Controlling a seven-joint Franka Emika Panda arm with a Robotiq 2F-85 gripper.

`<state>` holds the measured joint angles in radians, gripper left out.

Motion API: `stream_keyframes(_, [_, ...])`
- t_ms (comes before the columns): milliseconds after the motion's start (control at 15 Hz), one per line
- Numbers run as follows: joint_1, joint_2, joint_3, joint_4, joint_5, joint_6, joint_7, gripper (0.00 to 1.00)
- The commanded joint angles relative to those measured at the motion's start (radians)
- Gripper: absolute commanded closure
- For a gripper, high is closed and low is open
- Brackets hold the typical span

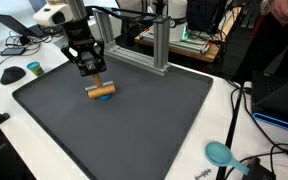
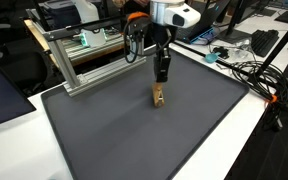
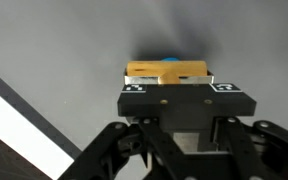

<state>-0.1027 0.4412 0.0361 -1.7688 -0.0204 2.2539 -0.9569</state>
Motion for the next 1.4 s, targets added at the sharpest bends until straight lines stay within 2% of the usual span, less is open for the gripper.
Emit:
stream_keyframes(0, [-0.021,0.038,0.02,0.002,0.021,-0.019,-0.035,0.78])
stream_keyframes(867, [-0.01,0.043,0.051,-0.001,0.035,0.004,-0.079,0.78])
stream_keyframes(1333, [-0.003,0.052,0.011,0.0,-0.018,-0.051,-0.042,0.78])
